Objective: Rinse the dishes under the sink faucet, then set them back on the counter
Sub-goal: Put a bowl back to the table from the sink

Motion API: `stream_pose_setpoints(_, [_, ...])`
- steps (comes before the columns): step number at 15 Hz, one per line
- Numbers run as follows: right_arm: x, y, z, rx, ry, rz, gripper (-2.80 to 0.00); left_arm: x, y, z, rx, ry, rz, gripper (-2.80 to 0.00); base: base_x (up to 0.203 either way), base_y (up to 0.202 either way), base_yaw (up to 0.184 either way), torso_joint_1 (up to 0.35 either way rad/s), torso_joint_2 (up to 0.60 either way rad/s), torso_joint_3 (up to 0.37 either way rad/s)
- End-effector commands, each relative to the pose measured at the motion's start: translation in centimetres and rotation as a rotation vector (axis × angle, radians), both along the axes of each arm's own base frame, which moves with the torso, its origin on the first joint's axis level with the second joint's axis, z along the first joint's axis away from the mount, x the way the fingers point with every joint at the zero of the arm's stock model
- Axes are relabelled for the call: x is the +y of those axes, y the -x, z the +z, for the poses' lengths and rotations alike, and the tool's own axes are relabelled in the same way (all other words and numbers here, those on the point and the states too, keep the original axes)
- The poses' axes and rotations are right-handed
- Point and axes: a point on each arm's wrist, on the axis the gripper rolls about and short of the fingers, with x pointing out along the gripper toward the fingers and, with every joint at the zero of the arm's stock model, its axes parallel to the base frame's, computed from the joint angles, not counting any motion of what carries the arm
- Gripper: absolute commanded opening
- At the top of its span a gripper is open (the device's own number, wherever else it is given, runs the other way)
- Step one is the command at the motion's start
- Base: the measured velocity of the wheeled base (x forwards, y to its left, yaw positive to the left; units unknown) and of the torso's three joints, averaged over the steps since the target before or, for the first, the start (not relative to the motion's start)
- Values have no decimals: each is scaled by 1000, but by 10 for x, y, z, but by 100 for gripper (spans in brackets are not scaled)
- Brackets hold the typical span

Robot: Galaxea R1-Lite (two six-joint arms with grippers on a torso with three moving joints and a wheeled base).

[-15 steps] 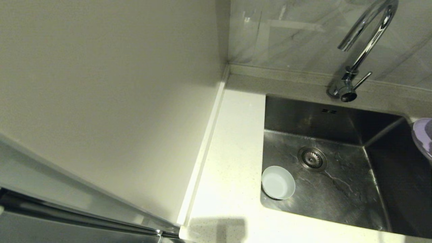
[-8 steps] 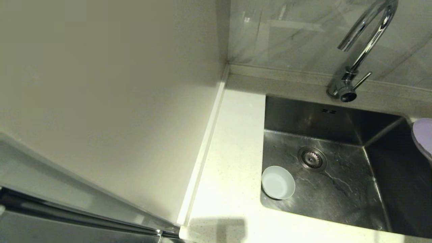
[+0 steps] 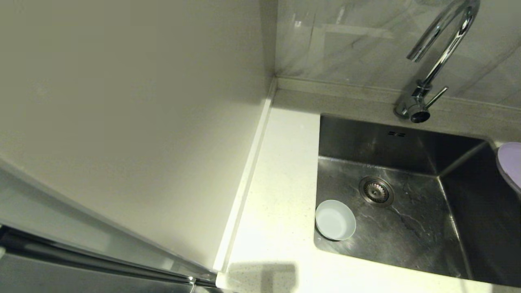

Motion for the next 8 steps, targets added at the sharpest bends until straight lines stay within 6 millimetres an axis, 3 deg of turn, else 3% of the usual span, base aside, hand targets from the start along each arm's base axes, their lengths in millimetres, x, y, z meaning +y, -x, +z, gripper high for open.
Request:
stream_pose_setpoints(1, [-8,-23,-16,-3,-3,42,-280,0,0,-1,3,0,0,-280,0,0,0,0,0,0])
stream_pose_setpoints(4, [-2,-51,-32,-29,-55,38,-280,0,0,-1,3,0,0,-280,0,0,0,0,0,0])
stream_pose_setpoints(8, [-19,-87,-55,-91,-26,18,-280,0,0,-1,3,0,0,-280,0,0,0,0,0,0])
